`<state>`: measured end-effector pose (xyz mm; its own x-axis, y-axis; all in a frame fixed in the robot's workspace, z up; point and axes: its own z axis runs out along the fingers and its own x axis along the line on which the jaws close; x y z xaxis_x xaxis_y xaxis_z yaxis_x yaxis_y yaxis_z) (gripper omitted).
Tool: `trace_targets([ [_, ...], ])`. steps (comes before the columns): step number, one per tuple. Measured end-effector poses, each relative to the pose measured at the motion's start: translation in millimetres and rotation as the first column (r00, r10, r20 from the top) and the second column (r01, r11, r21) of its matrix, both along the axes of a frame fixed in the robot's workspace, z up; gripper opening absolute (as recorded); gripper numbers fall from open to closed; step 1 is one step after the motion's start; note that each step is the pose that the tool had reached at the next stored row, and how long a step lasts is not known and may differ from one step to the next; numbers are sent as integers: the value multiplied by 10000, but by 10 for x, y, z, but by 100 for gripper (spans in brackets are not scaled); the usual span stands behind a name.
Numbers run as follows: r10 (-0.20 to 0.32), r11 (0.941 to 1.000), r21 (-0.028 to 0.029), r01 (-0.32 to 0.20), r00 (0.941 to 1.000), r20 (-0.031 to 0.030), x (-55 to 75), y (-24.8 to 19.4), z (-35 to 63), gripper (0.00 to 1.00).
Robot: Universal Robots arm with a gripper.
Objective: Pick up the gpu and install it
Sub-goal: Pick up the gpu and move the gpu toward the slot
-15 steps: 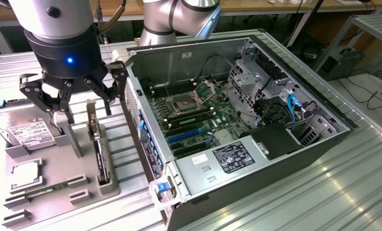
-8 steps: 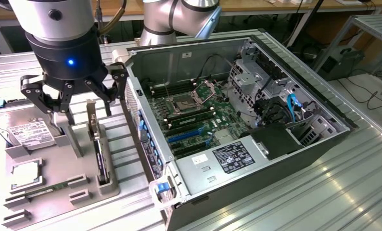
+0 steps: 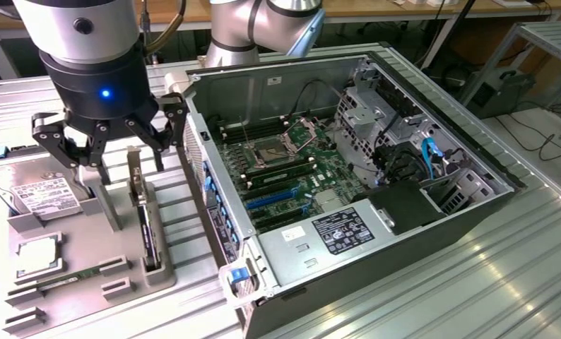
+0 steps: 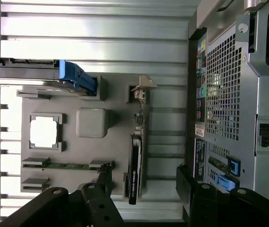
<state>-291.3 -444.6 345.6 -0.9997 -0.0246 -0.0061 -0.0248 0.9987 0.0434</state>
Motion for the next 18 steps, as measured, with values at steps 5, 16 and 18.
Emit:
trace_targets([
  [5, 67, 10000, 1, -67, 10000, -18, -1, 1, -37, 66],
  [16, 169, 9999, -5, -169, 9998, -93, 1, -28, -157, 66],
  [18, 166, 9999, -15, -166, 9998, -95, 1, -37, -170, 66],
])
